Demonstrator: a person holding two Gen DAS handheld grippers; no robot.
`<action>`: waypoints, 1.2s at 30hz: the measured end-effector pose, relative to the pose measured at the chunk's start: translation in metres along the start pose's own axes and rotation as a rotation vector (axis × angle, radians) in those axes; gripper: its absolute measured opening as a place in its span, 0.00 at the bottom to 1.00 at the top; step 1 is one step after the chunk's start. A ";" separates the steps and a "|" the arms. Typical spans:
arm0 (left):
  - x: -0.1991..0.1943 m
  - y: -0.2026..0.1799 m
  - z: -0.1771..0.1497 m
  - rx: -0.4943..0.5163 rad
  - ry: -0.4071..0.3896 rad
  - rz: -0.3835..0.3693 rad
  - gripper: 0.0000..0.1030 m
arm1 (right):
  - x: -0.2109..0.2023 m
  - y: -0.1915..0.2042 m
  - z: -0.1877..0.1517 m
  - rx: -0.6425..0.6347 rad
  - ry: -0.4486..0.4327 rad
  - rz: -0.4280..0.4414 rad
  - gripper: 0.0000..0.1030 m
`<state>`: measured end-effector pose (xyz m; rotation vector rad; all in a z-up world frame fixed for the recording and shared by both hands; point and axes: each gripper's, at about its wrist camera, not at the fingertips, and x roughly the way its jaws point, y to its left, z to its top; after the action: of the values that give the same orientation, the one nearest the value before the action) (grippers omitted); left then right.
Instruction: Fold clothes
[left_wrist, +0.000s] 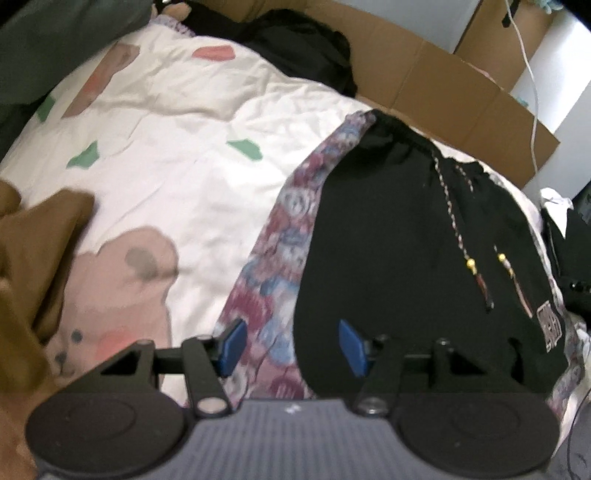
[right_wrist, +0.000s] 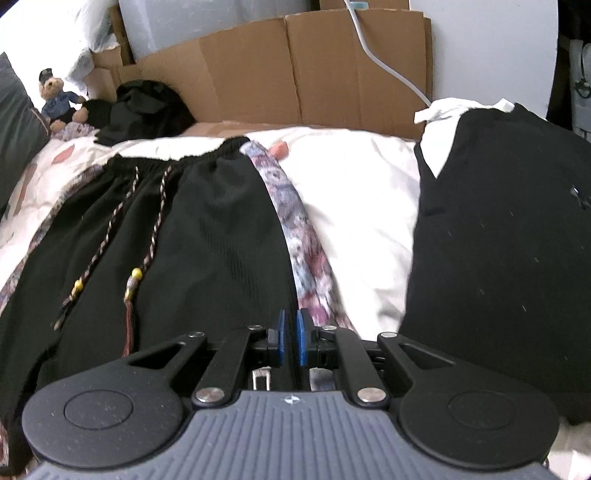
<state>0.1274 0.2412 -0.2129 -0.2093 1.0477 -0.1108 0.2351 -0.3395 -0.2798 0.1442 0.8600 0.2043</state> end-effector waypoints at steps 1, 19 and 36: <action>0.002 -0.002 0.003 0.006 -0.005 0.001 0.57 | 0.003 0.001 0.002 0.002 -0.007 0.001 0.08; 0.063 -0.036 0.048 0.088 -0.033 -0.012 0.52 | 0.066 0.015 0.030 -0.057 0.027 0.004 0.08; 0.102 -0.083 0.134 0.265 -0.154 -0.092 0.52 | 0.060 0.029 0.076 -0.141 -0.014 0.021 0.08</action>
<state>0.2948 0.1568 -0.2161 -0.0251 0.8597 -0.3100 0.3279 -0.3002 -0.2691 0.0230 0.8271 0.2828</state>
